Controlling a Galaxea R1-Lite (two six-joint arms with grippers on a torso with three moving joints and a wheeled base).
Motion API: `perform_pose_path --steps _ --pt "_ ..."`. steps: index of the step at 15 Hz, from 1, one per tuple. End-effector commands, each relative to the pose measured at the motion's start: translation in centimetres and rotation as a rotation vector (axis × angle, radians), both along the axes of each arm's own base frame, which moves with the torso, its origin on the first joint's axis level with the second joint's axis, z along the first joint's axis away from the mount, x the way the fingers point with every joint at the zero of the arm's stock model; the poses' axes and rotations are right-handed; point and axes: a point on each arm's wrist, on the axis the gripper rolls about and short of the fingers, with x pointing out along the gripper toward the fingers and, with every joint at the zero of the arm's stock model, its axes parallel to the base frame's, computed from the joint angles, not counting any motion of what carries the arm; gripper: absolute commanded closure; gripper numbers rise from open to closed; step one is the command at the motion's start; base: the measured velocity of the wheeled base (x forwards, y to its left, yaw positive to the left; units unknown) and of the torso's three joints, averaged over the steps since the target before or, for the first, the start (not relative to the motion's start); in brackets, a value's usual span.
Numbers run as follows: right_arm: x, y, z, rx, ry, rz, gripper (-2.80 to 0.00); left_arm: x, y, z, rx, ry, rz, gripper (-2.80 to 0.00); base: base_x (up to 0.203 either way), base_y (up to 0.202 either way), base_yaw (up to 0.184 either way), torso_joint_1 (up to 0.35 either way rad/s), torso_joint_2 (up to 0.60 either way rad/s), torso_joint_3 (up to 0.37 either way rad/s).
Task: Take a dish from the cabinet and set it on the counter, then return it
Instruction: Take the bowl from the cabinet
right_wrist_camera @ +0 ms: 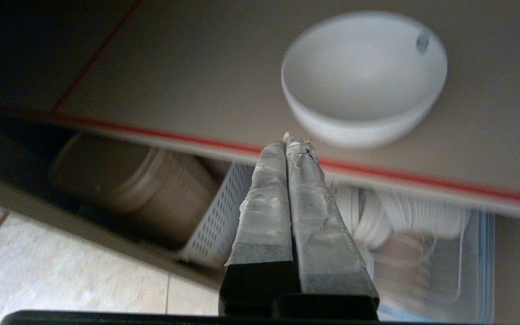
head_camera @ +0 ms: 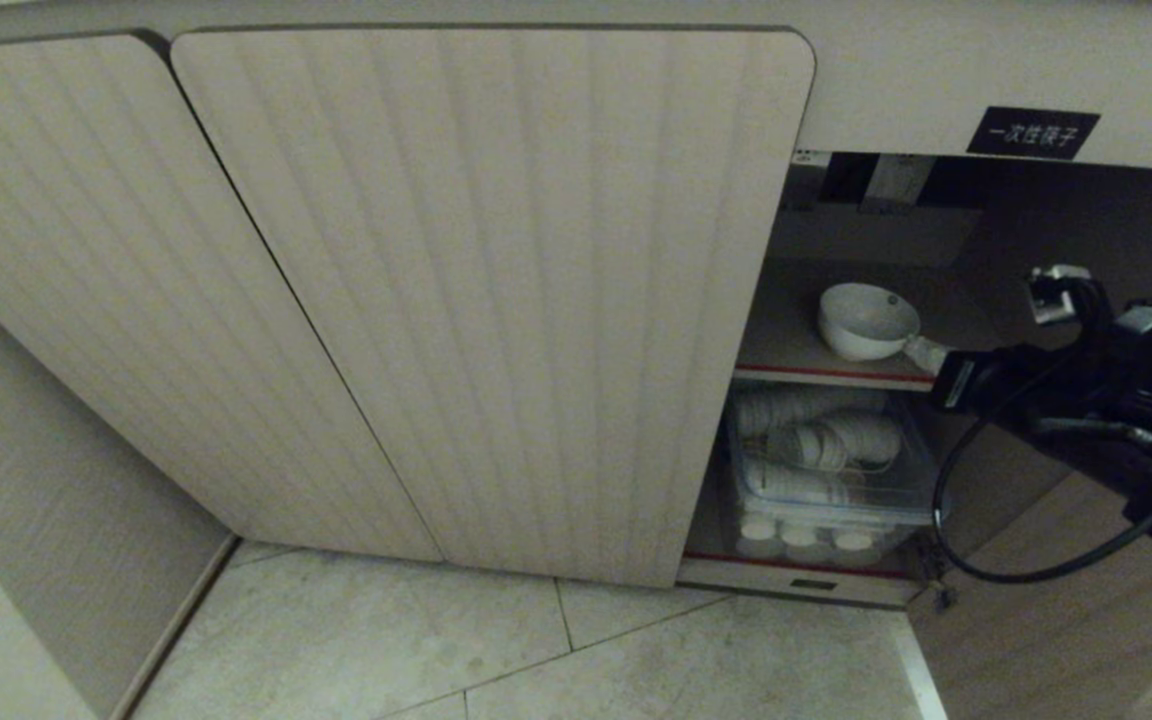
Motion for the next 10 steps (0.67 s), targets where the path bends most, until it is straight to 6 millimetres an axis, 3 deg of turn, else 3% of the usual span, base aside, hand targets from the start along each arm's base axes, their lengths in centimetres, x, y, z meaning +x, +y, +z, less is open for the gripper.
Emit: perform_pose_path --steps 1,10 --pt "0.4 0.0 0.6 0.001 -0.028 -0.001 0.00 0.0 0.0 0.0 -0.001 0.000 0.001 0.00 0.000 0.000 0.000 0.000 0.00 0.000" --pt "2.8 -0.1 -0.8 -0.004 -0.016 -0.047 0.00 0.0 0.0 0.0 -0.001 0.000 -0.001 0.00 0.000 0.000 0.000 0.000 0.00 0.000"
